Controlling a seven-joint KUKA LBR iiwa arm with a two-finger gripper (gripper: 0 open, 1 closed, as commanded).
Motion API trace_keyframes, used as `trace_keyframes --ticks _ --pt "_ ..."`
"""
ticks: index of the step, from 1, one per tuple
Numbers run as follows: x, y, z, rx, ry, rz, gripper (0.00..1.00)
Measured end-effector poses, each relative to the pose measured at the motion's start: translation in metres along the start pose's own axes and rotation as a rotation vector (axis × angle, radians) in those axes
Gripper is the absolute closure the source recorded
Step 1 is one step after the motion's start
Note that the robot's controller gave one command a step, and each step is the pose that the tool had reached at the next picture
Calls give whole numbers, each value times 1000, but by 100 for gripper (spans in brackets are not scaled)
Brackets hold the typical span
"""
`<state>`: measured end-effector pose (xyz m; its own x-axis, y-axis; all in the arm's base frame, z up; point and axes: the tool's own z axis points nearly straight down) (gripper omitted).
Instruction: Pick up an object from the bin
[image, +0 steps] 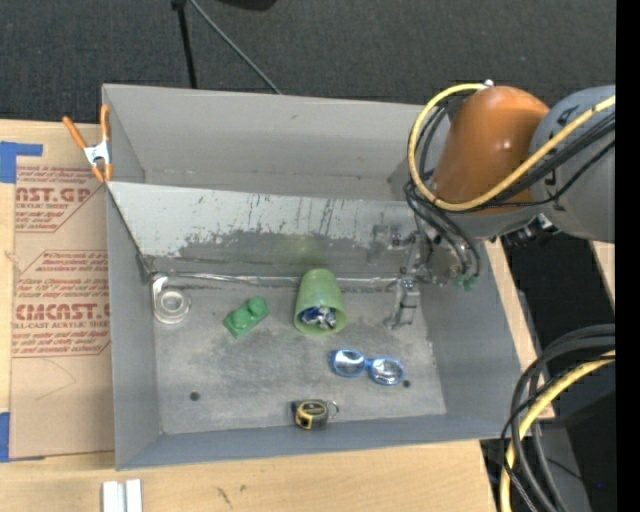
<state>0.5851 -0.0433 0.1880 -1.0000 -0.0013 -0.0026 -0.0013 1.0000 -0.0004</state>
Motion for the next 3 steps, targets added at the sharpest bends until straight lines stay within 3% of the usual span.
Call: trace_keyframes --ticks 1,2,3 --pt "70 -42 112 -3 10 -201 0" --pt "90 -3 119 -4 5 -171 0" --pt "89 -6 118 -2 3 -169 100"
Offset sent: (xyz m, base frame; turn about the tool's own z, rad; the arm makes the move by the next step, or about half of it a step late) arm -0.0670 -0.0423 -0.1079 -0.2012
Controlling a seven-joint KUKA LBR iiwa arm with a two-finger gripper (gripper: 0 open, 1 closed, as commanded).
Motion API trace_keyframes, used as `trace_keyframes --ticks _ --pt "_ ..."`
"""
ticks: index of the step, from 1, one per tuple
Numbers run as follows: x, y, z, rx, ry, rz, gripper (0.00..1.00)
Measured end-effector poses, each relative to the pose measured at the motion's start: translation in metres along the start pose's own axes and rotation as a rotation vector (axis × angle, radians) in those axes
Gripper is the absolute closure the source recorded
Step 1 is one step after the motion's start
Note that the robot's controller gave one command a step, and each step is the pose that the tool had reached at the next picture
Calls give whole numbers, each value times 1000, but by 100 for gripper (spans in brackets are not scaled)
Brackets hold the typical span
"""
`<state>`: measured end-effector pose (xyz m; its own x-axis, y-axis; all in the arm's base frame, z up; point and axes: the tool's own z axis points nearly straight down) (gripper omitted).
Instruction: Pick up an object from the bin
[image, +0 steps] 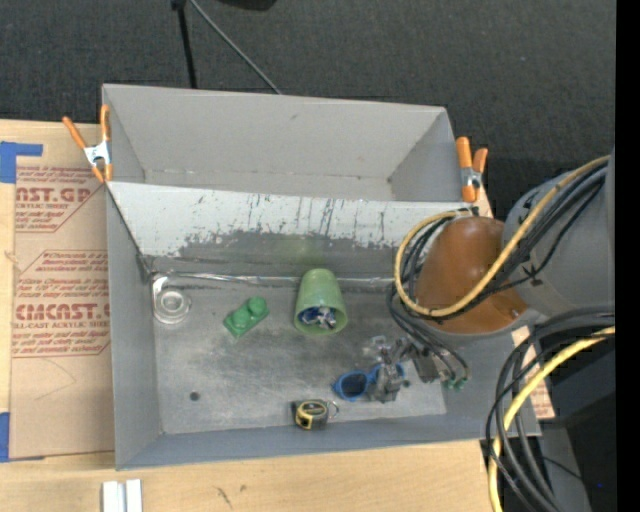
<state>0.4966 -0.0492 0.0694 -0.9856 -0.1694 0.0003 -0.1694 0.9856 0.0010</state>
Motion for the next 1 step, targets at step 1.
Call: trace_keyframes --ticks 1 --pt "10 10 -133 3 -9 -54 100"
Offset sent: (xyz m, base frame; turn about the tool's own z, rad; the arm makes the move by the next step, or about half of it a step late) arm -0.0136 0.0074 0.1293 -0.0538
